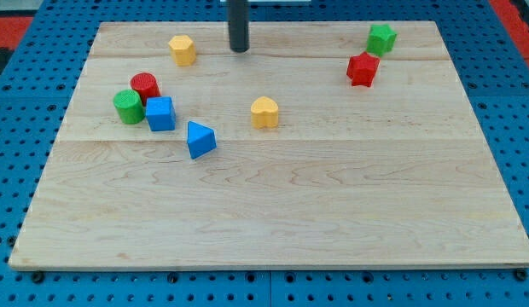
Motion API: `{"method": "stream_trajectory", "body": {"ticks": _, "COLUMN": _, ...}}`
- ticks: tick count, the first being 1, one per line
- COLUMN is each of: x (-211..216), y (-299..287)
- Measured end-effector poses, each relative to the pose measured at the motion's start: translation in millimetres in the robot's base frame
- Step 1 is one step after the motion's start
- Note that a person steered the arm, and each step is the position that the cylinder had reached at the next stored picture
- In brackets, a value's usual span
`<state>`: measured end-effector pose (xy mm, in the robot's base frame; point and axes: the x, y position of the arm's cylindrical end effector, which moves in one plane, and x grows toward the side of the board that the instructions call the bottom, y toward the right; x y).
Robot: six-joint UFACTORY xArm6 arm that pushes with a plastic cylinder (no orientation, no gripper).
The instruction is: Place the yellow heart above the red circle
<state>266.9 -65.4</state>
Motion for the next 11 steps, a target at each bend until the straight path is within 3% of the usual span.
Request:
{"method": "stream_trajectory", "body": {"ticks": 1, "x": -24, "y": -91}}
{"method": "stream_trajectory", "body": {"ticks": 2, "x": -41, "y": -132}}
{"method": "stream_trajectory", "body": {"ticks": 4, "x": 38, "y": 63}}
{"method": "stream_trajectory", "body": {"ticks": 5, "x": 95, "y": 129}}
{"method": "stream_trajectory", "body": {"ticks": 6, "x": 154, "y": 87}}
{"method": "stream_trajectory", "body": {"ticks": 8, "x": 38, "y": -65}}
{"method": "stream_trajectory", "body": {"ticks": 9, "x": 46, "y": 20}}
{"method": "stream_trajectory", "body": {"ticks": 10, "x": 105, "y": 20}}
{"method": "stream_trajectory", "body": {"ticks": 11, "x": 102, "y": -43}}
